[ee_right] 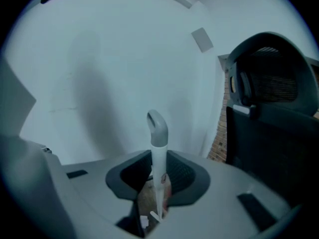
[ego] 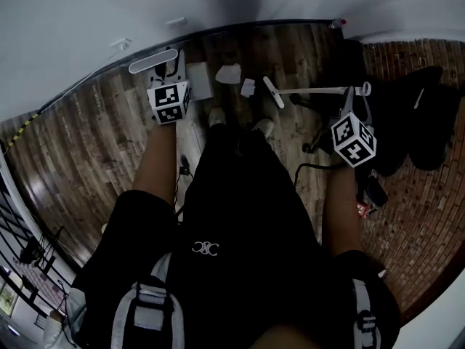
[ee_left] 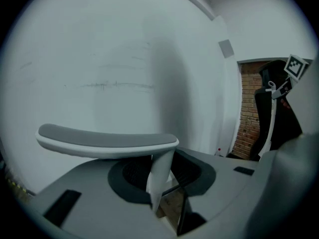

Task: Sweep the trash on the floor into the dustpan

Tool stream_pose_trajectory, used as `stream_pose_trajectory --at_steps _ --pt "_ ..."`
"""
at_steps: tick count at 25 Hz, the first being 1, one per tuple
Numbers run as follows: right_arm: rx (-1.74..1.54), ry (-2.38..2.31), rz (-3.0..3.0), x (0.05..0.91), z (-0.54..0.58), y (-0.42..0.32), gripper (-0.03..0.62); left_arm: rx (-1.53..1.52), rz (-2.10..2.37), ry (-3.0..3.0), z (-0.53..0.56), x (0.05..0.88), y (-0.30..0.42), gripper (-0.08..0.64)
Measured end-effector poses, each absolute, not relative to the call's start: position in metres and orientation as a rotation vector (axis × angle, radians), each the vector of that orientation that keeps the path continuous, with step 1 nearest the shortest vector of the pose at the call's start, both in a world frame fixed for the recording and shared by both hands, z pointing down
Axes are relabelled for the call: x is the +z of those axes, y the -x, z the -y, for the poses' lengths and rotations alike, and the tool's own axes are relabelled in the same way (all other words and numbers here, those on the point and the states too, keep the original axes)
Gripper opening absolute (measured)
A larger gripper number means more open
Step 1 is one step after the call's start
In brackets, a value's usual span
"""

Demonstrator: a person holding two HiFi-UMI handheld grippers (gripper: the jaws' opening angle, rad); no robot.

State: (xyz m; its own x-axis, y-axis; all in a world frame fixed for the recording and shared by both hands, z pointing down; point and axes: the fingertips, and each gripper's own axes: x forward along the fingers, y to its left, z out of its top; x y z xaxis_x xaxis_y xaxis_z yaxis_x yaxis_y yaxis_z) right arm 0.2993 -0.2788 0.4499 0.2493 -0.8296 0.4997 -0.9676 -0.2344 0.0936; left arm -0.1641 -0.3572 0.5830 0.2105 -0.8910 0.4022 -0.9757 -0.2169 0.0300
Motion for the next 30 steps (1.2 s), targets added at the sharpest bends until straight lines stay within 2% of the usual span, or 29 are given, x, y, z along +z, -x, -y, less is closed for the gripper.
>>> stream_pose_trajectory --at_steps 5,11,18,30 --pt "0.552 -2.058 1.710 0.474 0.303 -0.261 0.101 0.417 1.688 -2.256 0.356 0.585 0.148 0.112" --pt "0.628 -1.949 1.864 0.479 0.346 -0.176 0.108 0.399 1.657 -2.251 0.346 0.588 0.147 0.118" --pt "0.734 -1.797 1.989 0.481 0.347 -0.108 0.112 0.370 1.637 -2.239 0.342 0.590 0.144 0.123" --pt "1.144 -1.867 2.037 0.480 0.364 -0.114 0.120 0.332 1.589 -2.228 0.336 0.590 0.145 0.133"
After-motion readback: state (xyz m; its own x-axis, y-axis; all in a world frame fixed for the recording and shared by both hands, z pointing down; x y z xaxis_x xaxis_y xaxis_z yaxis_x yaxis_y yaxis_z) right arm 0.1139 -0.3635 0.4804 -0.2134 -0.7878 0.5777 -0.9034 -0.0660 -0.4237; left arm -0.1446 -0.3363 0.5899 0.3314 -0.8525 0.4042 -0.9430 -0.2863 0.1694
